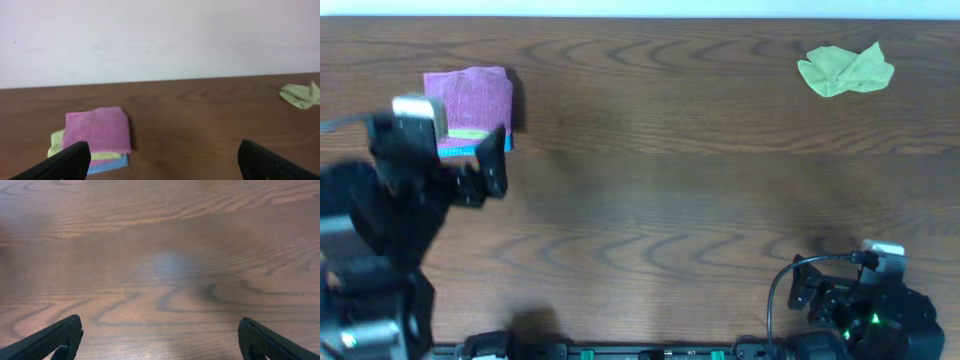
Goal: Fold the cloth
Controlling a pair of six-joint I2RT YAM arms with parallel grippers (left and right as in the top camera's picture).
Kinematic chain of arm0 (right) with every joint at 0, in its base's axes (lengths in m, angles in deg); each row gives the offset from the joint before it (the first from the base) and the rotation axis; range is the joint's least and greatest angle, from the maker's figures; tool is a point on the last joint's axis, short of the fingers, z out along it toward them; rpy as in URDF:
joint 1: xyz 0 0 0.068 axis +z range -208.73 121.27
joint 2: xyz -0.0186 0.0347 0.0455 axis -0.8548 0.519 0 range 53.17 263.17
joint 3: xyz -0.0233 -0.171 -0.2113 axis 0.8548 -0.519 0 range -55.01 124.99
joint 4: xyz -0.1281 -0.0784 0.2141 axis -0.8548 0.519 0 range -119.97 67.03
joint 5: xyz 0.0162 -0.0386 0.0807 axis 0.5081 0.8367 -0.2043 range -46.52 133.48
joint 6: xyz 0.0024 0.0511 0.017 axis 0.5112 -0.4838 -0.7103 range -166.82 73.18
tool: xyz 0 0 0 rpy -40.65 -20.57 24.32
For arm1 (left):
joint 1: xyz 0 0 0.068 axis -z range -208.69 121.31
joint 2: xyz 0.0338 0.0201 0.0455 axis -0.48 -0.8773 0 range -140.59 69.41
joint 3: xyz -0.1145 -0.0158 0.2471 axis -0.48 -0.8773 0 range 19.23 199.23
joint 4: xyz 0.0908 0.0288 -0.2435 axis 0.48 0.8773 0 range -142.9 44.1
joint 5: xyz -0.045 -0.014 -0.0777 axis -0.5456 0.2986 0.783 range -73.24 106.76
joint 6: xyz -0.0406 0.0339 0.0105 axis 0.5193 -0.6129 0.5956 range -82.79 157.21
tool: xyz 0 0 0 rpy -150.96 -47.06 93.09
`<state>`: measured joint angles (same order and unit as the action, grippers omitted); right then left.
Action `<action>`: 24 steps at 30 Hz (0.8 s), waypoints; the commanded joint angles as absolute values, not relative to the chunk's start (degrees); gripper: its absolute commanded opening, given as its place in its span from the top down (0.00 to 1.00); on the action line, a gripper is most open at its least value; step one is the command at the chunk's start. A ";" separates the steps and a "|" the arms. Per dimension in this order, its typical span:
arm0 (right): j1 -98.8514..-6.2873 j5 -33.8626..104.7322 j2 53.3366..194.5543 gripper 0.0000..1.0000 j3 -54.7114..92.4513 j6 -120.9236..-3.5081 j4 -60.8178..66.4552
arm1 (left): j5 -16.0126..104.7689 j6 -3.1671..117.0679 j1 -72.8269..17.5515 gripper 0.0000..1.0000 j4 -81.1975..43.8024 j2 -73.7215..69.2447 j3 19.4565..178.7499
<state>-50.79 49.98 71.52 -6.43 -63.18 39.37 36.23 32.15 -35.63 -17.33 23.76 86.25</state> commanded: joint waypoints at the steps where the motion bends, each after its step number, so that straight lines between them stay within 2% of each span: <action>1: -51.23 50.75 71.43 0.01 -6.50 -64.16 39.37 | 33.47 30.78 -35.32 0.05 -20.37 30.43 76.28; 4: -51.20 50.75 71.43 0.01 -6.50 -64.16 39.37 | 33.06 30.75 -34.73 0.05 -23.21 38.82 66.56; 14: -51.23 50.77 71.43 0.01 -6.50 -64.16 39.37 | 25.32 30.78 -33.16 0.05 -21.31 64.48 42.95; 18: -51.23 50.75 71.43 0.01 -6.50 -64.16 39.37 | 23.61 30.82 -33.16 0.05 -17.07 69.29 38.89; 24: -51.23 50.75 71.43 0.01 -6.50 -64.16 39.37 | 21.84 31.78 -33.09 0.05 -14.10 69.20 37.36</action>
<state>-50.79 49.98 71.52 -6.52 -63.18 39.40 24.34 31.21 -33.44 -14.64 68.57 37.49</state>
